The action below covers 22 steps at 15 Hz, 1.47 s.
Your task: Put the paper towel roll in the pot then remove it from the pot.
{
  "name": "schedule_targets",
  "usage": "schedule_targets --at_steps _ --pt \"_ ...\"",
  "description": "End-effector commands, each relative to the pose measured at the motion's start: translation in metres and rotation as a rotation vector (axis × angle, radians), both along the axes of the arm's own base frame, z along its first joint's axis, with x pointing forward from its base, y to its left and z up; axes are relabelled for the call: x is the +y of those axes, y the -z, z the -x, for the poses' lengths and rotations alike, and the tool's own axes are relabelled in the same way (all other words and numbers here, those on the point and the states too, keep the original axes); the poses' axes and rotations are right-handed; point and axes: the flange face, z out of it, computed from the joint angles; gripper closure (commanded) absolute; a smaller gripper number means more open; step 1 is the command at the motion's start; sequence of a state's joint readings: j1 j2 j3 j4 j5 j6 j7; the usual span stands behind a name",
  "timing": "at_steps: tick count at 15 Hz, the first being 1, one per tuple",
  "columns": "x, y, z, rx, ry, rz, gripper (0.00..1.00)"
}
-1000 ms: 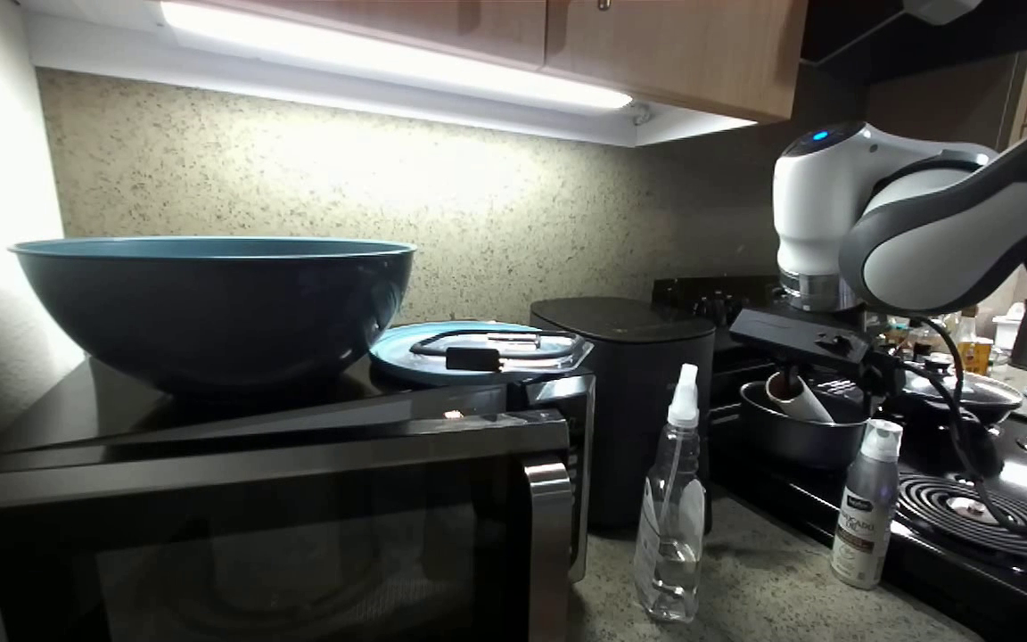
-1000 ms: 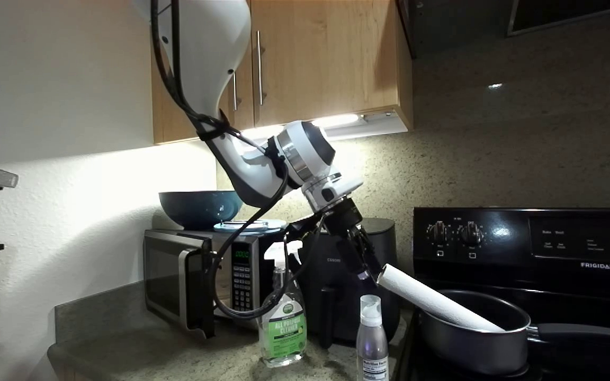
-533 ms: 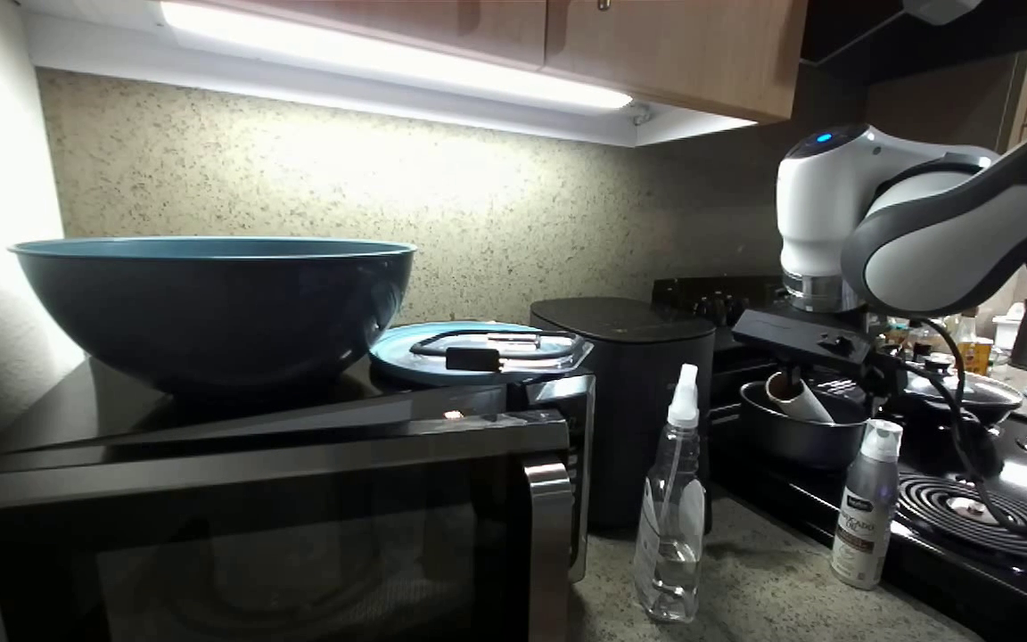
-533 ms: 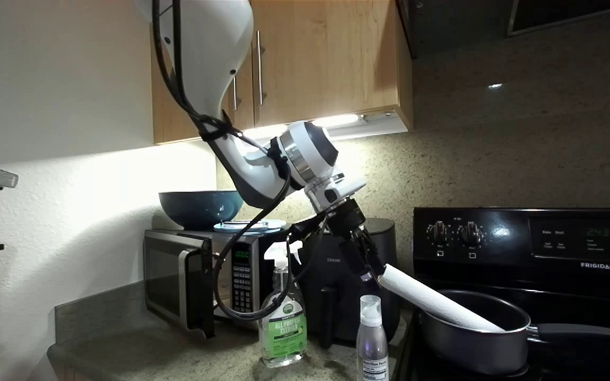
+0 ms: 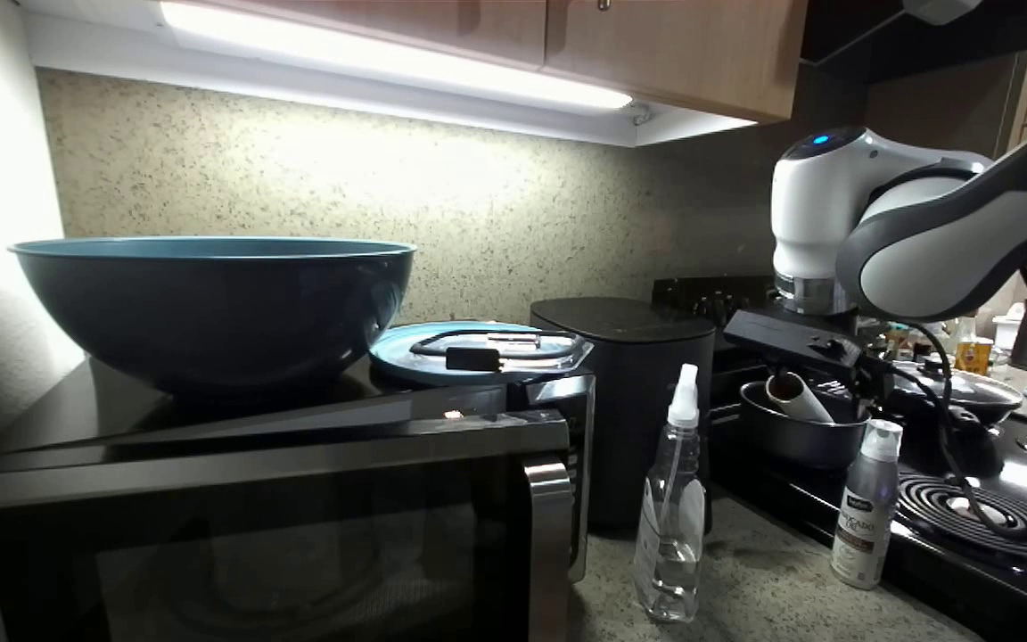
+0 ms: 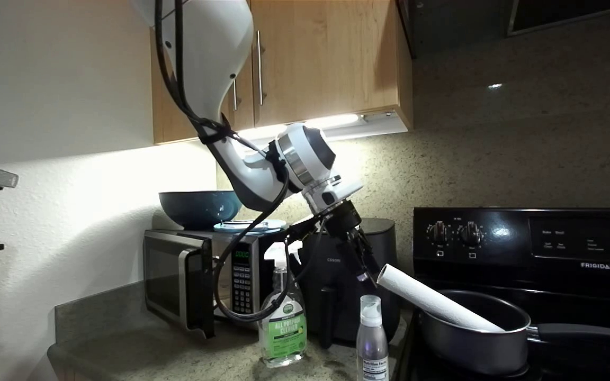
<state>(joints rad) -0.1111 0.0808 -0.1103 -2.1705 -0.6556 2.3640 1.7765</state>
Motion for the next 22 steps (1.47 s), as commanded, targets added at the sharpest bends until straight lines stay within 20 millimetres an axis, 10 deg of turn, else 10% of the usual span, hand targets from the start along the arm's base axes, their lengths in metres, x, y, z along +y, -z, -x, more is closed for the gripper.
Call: schedule_targets --at_steps 1,22 --pt "0.007 -0.003 -0.009 -0.036 -0.039 -0.005 0.00" --pt "-0.019 -0.006 -0.024 -0.122 -0.026 0.051 0.00"
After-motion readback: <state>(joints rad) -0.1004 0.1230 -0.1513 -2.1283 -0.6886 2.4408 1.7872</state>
